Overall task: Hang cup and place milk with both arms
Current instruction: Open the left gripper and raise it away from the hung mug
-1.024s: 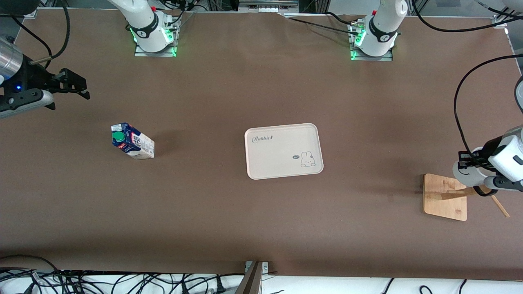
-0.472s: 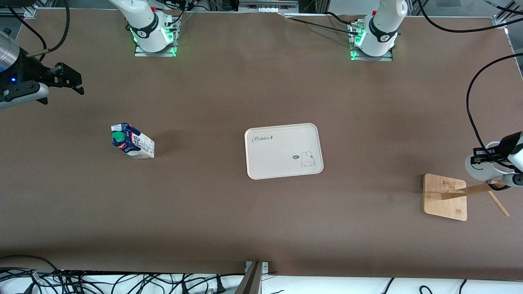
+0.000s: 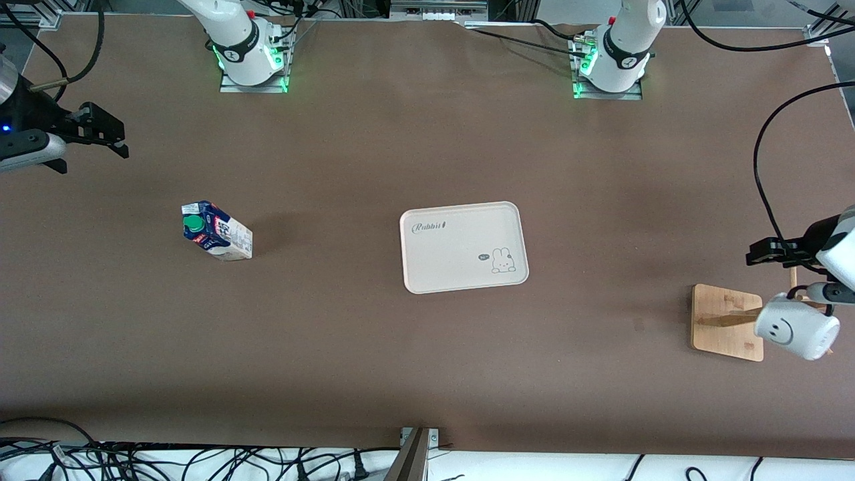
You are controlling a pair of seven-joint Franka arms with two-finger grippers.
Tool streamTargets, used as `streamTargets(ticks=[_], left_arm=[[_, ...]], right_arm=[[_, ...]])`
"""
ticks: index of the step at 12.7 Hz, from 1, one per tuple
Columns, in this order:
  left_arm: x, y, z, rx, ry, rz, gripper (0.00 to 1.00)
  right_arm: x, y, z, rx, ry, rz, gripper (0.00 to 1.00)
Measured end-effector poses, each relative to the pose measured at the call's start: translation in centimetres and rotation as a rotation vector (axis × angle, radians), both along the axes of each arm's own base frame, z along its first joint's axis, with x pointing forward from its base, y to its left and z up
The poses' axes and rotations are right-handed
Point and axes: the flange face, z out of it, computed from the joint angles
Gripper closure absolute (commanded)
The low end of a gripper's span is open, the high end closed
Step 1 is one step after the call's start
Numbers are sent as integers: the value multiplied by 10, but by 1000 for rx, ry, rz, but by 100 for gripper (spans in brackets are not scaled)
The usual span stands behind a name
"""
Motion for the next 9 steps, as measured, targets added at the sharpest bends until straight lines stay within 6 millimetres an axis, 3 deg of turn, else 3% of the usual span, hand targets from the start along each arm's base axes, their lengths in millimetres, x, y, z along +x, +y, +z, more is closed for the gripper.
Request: streamTargets(ticks=[3,5,7,9], left_arm=[[-6,-54,32,-13,-37,-76,0],[-11,-64,39,-14,-30,-67,0],[-17,-68,39,-13,9,-61,0],[-30,-82,59,10,5,-40,0]], right_arm=[[11,20,-23,-29,33,-73,0],[17,26,-28,-30,31,-89,0],[17,27,-20,-28,17,-90,0],[16,26,-18,-29,21,-93,0]])
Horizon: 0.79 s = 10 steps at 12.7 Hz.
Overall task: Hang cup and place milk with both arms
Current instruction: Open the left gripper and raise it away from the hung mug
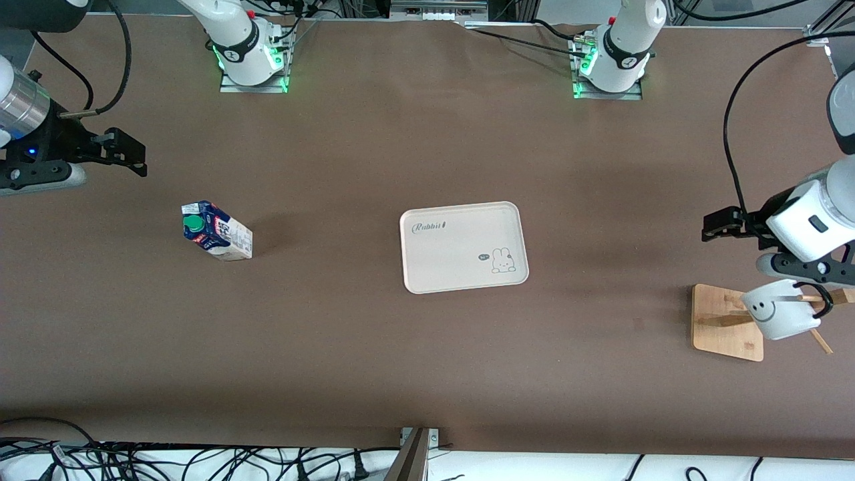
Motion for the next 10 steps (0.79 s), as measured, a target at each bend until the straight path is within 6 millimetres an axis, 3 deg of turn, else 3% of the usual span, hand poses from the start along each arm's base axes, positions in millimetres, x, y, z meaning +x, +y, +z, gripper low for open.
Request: streamTargets(ticks=[3,6,10], left_arm=[[-38,-2,28,32,-52,23,0],[-64,1,13,27,-162,51,0],[-77,-1,8,26,-163,62,0]], right_arm=[[-4,-7,-3,5,40,-22,0],[-4,-27,-4,22,49,-63,0],[-4,-21,-4,23,49,-52,0]])
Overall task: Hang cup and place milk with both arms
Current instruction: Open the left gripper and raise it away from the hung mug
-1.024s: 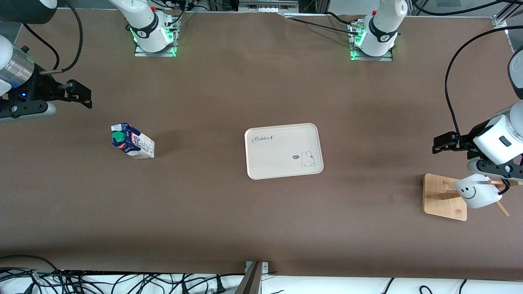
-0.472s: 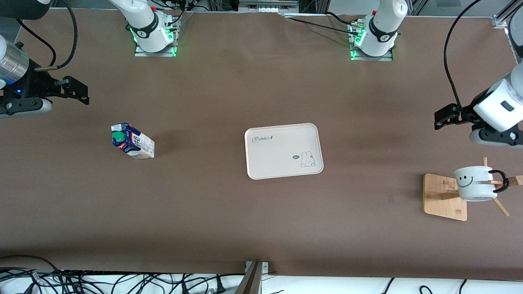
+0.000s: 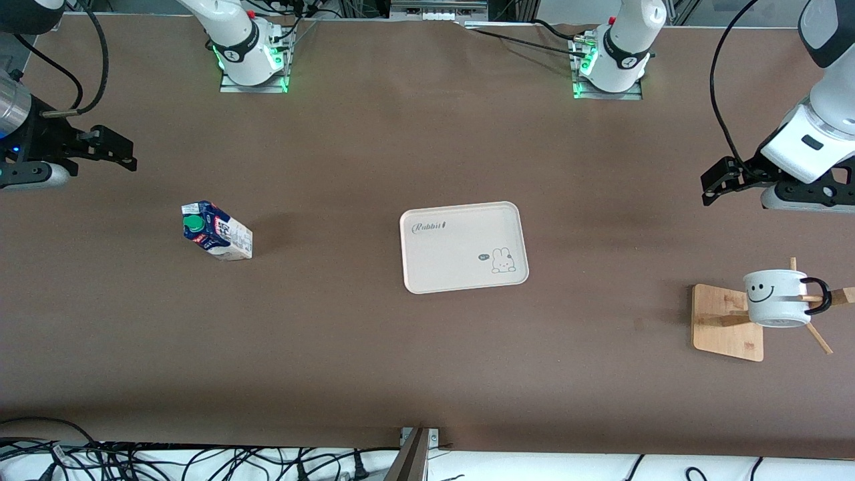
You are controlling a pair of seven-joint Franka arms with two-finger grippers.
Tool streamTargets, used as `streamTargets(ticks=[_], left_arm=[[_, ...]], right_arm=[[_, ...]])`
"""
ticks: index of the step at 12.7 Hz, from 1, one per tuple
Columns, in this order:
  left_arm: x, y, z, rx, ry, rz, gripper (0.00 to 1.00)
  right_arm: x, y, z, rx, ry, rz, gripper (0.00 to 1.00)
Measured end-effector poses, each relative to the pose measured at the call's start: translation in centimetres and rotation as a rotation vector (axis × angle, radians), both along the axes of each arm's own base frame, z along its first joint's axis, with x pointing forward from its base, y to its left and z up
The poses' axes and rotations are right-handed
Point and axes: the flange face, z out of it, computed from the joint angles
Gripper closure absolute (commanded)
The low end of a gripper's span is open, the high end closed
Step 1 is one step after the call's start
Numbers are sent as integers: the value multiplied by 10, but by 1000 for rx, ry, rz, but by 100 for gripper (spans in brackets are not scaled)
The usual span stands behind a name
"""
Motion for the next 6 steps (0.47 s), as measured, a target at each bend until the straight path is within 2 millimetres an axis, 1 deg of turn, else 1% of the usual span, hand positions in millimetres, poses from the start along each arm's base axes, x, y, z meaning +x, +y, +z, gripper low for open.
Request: streamTargets(ticks=[2,6], left_arm=[[-2,-2,-4,1,22,-3,0],[-10,-5,-6,2,42,-8,0]], right_arm=[[0,2,0,0,-1,4,0],[0,2,1,0,-3,5,0]])
